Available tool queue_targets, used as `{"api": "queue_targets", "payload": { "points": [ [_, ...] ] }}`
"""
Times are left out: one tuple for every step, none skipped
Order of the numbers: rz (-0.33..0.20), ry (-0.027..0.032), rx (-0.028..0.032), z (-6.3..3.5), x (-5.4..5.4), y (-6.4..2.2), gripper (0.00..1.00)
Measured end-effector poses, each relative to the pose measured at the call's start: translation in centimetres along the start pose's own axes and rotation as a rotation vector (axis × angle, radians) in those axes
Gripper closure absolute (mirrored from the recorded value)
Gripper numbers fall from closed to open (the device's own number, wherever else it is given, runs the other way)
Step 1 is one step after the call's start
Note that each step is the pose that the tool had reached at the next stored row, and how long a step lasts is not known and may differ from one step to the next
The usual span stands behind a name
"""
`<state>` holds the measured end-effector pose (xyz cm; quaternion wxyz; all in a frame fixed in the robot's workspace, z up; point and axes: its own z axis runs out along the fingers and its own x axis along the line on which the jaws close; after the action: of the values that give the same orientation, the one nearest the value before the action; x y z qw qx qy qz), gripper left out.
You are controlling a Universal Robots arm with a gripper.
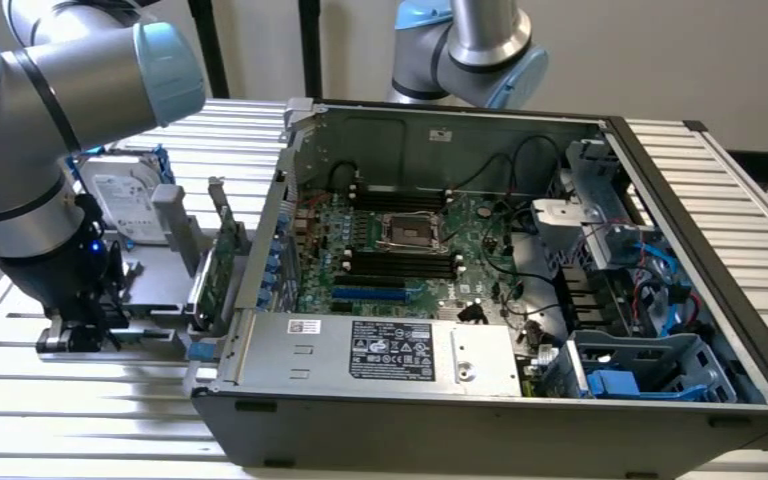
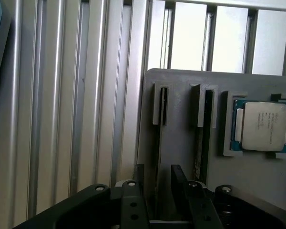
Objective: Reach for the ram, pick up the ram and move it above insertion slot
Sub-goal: 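Pick up the ram and move it above insertion slot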
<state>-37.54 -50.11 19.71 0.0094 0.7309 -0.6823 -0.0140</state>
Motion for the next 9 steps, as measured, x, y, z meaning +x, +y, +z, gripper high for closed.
{"api": "queue_targets", "payload": {
  "points": [
    [0.0, -0.0001, 0.0, 0.02, 0.0, -0.02, 0.64],
    [0.0, -0.0002, -0.0001, 0.02, 0.0, -0.05, 0.64],
    [0.0, -0.0001, -0.0003, 0.02, -0.01, -0.07, 0.64],
    [0.0, -0.0001, -0.0003, 0.03, 0.0, -0.09, 0.64],
    [0.0, -0.0001, -0.0004, 0.03, 0.0, -0.11, 0.66],
    [0.0, -0.0001, -0.0005, 0.03, 0.0, -0.13, 0.72],
    [0.0, -0.0001, -0.0007, 0.04, 0.0, -0.15, 0.78],
    [0.0, -0.0001, -0.001, 0.03, 0.0, -0.17, 0.78],
    [0.0, -0.0001, -0.0013, 0.03, 0.0, -0.18, 0.78]
  ]
}}
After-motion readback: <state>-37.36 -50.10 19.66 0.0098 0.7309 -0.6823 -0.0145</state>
